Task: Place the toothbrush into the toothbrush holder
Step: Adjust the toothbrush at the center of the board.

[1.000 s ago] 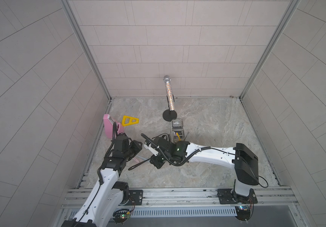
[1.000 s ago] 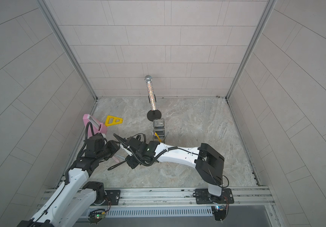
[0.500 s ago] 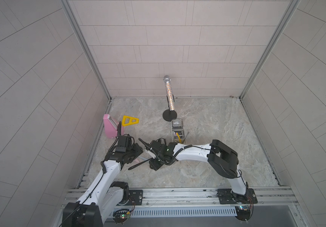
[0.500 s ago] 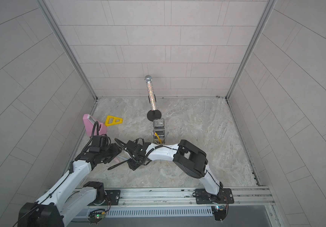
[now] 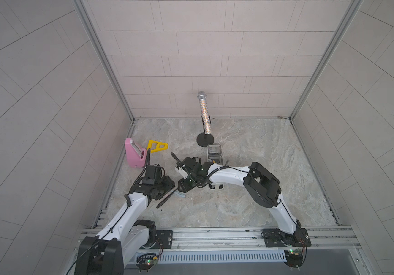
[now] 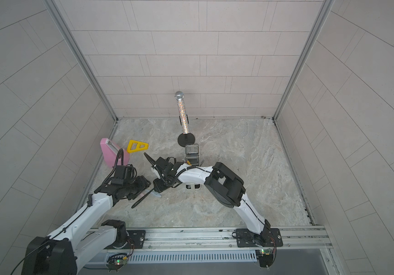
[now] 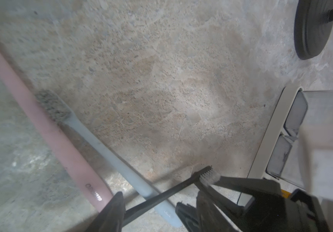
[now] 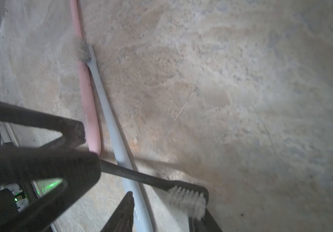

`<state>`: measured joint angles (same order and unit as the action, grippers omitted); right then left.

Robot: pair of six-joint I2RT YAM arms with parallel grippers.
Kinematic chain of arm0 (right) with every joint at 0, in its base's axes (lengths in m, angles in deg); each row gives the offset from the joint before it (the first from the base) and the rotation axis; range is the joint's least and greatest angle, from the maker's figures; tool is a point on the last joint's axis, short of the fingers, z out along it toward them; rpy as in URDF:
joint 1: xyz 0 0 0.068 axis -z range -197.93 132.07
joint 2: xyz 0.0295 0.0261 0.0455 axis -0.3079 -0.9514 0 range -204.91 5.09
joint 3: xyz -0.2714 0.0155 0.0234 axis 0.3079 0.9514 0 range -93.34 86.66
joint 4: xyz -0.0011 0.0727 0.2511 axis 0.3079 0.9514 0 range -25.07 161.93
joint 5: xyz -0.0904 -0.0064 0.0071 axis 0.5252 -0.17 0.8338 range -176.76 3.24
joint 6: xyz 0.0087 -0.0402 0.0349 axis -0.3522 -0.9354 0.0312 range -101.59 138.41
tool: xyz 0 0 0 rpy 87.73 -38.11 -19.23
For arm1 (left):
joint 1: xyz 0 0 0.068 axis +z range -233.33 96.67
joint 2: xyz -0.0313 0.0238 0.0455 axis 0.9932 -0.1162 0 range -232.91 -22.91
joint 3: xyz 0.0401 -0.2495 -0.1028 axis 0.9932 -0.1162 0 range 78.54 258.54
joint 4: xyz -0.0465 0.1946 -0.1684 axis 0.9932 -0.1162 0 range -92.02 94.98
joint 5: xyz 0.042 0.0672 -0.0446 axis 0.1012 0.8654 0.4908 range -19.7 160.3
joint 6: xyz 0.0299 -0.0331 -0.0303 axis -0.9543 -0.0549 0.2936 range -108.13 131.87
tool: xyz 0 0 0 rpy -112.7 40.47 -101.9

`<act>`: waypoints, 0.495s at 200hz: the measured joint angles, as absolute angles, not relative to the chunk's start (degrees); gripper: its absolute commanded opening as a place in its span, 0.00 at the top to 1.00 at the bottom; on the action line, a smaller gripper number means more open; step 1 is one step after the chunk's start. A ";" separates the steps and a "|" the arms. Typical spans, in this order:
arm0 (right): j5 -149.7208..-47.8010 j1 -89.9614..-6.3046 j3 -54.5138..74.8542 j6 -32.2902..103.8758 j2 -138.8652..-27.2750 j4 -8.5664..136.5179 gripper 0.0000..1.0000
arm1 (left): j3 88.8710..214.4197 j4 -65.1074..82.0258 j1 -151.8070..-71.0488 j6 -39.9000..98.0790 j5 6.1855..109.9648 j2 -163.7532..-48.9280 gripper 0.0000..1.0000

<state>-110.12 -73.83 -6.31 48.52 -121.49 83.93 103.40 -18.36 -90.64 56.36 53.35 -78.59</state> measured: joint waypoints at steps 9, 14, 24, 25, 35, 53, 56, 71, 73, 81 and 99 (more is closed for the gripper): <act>-110.49 -73.50 -7.18 48.71 -122.08 83.76 0.54 | 103.38 -18.42 -90.64 56.34 53.40 -78.57 0.39; -110.58 -73.41 -7.44 48.73 -122.30 83.65 0.54 | 103.38 -18.46 -90.68 56.32 53.40 -78.57 0.39; -110.77 -73.31 -7.68 48.89 -122.50 83.45 0.53 | 103.38 -18.68 -90.86 55.97 53.62 -78.46 0.35; -110.77 -73.31 -7.68 48.89 -122.50 83.41 0.53 | 103.38 -18.73 -90.86 55.90 53.66 -78.44 0.34; -110.77 -73.31 -7.68 48.89 -122.50 83.41 0.52 | 103.38 -19.16 -91.01 55.51 53.90 -78.26 0.27; -110.73 -73.31 -7.34 48.91 -122.26 83.12 0.50 | 103.38 -19.95 -91.43 54.35 54.73 -78.02 0.21; -110.68 -73.31 -7.14 48.89 -122.06 83.10 0.50 | 103.40 -20.10 -91.54 54.11 54.86 -78.02 0.20; -110.12 -73.33 -4.82 48.93 -120.29 83.12 0.50 | 103.60 -20.89 -91.91 53.10 55.52 -78.02 0.17; -110.12 -73.33 -4.54 48.93 -120.05 83.14 0.50 | 103.67 -20.96 -92.00 52.97 55.69 -78.02 0.17; -109.90 -73.33 -2.70 48.98 -118.28 83.25 0.50 | 104.06 -21.37 -92.52 52.45 56.46 -78.05 0.17; -109.11 -73.50 1.56 49.35 -112.92 83.43 0.50 | 105.57 -22.14 -94.44 51.20 58.49 -78.35 0.16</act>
<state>-109.11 -73.50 1.56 49.35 -112.92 83.43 105.57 -22.14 -94.44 51.20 58.49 -78.35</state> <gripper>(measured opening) 0.502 0.836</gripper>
